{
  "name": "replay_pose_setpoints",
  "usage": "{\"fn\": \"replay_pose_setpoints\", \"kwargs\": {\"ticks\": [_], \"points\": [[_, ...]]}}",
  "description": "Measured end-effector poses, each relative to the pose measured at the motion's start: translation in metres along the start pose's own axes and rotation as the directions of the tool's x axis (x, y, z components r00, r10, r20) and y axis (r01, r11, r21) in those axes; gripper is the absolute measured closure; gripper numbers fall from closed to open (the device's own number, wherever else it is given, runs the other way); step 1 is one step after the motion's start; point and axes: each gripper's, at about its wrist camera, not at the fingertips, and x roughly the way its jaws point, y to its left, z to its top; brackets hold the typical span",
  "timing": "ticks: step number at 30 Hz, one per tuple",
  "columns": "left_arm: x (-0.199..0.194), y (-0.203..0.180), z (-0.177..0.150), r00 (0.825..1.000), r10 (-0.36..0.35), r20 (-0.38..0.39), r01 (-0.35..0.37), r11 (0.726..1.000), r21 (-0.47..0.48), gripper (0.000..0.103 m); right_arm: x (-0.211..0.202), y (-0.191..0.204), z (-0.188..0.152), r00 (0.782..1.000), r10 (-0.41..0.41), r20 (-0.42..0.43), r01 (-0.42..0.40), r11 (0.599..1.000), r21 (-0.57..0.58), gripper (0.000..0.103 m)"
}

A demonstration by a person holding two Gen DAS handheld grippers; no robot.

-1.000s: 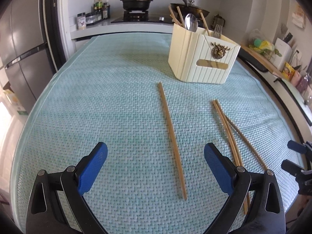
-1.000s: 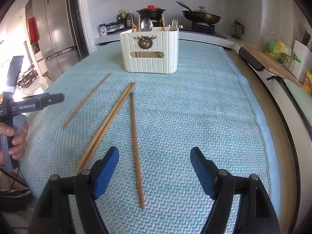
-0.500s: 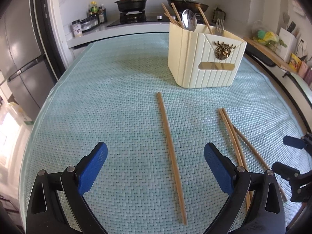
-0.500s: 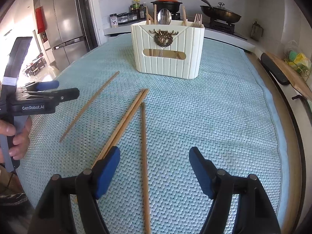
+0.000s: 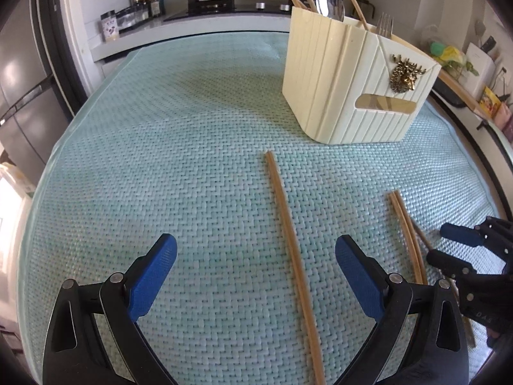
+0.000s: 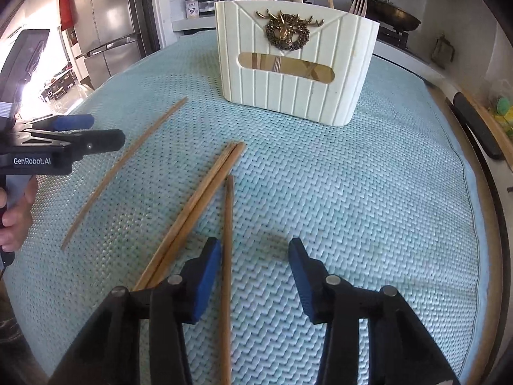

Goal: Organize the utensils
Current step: 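Close the left tool on a wooden chopstick while the right tool grasps another chopstick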

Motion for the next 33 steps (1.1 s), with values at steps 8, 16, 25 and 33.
{"fn": "replay_pose_setpoints", "kwargs": {"ticks": [8, 16, 25, 33], "points": [[0.026, 0.0, 0.009, 0.999, 0.016, -0.031, -0.016, 1.0, -0.003, 0.018, 0.002, -0.025, 0.002, 0.997, -0.077, 0.008, 0.076, 0.992, 0.096, 0.089], [0.04, -0.014, 0.028, 1.0, -0.002, -0.029, 0.004, 0.998, 0.055, 0.018, -0.011, -0.046, -0.017, 0.998, -0.063, 0.004, 0.061, 0.985, 0.164, 0.09], [0.034, -0.018, 0.026, 0.999, -0.031, -0.03, 0.034, 0.995, 0.096, 0.043, -0.017, -0.064, -0.023, 1.0, 0.028, -0.001, -0.027, 0.975, 0.223, 0.088], [0.009, -0.017, -0.003, 0.998, -0.068, 0.001, 0.068, 0.994, 0.081, 0.098, -0.003, -0.059, -0.003, 0.998, -0.032, -0.046, 0.039, 0.983, 0.182, 0.078]]}}
